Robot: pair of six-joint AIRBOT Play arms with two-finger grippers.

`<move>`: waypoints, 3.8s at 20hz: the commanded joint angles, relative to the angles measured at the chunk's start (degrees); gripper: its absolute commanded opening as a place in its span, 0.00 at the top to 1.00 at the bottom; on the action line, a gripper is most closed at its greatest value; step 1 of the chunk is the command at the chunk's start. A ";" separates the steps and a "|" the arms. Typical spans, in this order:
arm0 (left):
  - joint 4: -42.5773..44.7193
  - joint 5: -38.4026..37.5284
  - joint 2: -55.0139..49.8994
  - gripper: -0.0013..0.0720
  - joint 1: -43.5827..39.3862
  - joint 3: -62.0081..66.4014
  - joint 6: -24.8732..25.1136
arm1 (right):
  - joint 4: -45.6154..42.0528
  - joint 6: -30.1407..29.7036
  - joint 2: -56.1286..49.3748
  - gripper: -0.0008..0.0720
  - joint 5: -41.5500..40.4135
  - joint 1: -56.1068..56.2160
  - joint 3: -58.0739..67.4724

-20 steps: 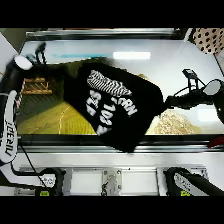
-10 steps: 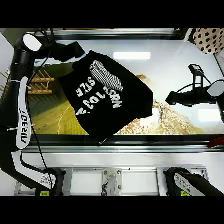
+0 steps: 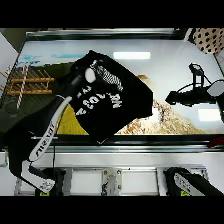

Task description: Fold the clothes and pants, and hang the long-sleeved shirts on hangers.

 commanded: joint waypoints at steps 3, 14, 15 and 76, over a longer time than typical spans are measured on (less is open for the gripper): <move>12.00 -0.02 -3.08 0.18 -11.02 2.14 -7.28 | 0.04 0.02 0.04 0.17 0.15 0.07 0.00; 11.87 -12.90 -11.39 0.18 -13.42 7.30 -12.04 | 0.02 0.00 0.04 0.17 0.50 0.07 0.00; 11.98 -13.33 -11.19 0.18 -13.90 7.30 -12.04 | 0.02 -0.02 0.04 0.17 0.39 0.07 0.00; 4.04 12.76 36.00 0.96 -11.72 22.60 2.75 | -18.97 15.61 12.31 0.96 -4.24 32.46 46.64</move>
